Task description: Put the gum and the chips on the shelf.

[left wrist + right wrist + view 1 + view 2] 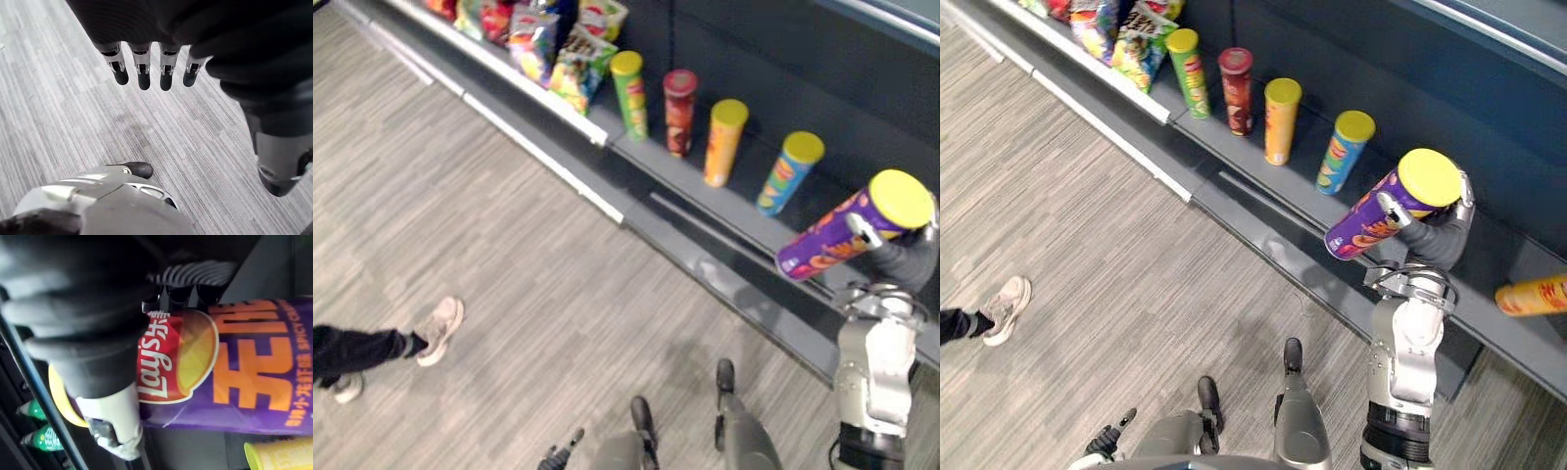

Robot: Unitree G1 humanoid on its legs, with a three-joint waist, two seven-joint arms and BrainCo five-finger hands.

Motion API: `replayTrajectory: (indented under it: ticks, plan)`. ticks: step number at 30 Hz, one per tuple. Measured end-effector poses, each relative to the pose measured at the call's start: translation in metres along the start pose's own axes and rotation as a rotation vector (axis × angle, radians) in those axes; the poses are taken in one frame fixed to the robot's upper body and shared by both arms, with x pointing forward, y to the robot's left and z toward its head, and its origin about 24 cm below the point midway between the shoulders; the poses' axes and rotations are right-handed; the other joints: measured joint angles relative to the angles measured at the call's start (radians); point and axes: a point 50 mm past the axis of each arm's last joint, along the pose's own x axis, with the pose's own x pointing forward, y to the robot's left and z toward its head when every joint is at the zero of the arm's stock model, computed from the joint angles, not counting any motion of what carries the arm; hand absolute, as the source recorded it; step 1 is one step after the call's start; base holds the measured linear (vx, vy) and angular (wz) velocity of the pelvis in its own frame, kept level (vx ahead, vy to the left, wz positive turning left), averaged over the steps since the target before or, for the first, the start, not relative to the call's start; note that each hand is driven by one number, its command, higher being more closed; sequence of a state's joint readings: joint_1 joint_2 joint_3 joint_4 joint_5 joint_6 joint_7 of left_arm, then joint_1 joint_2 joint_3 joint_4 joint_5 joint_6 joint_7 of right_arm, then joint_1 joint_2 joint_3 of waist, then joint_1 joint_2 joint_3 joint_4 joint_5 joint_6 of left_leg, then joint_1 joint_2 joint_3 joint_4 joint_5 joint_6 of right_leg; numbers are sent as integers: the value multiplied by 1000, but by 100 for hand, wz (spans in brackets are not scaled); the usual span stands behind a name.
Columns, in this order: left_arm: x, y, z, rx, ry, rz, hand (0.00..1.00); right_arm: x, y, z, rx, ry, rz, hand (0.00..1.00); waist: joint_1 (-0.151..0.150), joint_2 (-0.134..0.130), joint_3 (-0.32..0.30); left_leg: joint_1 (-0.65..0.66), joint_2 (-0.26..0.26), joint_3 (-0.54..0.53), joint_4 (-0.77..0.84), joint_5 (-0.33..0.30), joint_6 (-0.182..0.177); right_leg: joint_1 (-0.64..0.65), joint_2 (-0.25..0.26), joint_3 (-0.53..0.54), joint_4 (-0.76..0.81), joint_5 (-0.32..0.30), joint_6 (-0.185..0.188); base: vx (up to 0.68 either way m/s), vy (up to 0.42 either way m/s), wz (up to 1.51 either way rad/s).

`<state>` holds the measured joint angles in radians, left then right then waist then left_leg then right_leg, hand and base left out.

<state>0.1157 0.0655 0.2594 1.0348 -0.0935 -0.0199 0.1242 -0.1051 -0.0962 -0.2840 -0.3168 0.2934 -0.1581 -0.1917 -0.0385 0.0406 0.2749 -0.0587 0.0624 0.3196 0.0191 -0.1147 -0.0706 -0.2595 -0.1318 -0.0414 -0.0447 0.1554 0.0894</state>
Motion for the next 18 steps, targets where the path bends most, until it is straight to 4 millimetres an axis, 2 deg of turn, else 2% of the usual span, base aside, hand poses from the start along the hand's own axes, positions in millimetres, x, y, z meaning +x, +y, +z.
replayTrajectory:
  ticks: [1,7,16,18]
  plan:
    - [0,1,0,9,0,0,0,0,0,-1,0,4,-2,100,-14,0,0,-2,-2,11,-2,0,0,-5,2,15,-8,9,1,-35,14,-41]
    - [1,2,0,61,4,2,0,1,4,-3,5,10,-3,100,-41,1,-1,1,0,60,-12,-1,-1,-37,20,65,-9,23,0,-5,-20,-28]
    - [2,0,4,80,-5,7,0,15,22,-5,36,-7,-5,100,-40,6,1,-14,-1,109,9,-10,0,-82,31,125,13,30,0,9,-29,-17]
    - [3,-4,7,84,-11,1,0,21,26,-6,48,-13,-15,100,-41,20,7,-32,-2,113,25,-19,5,-101,30,135,22,31,1,-1,-23,-7]
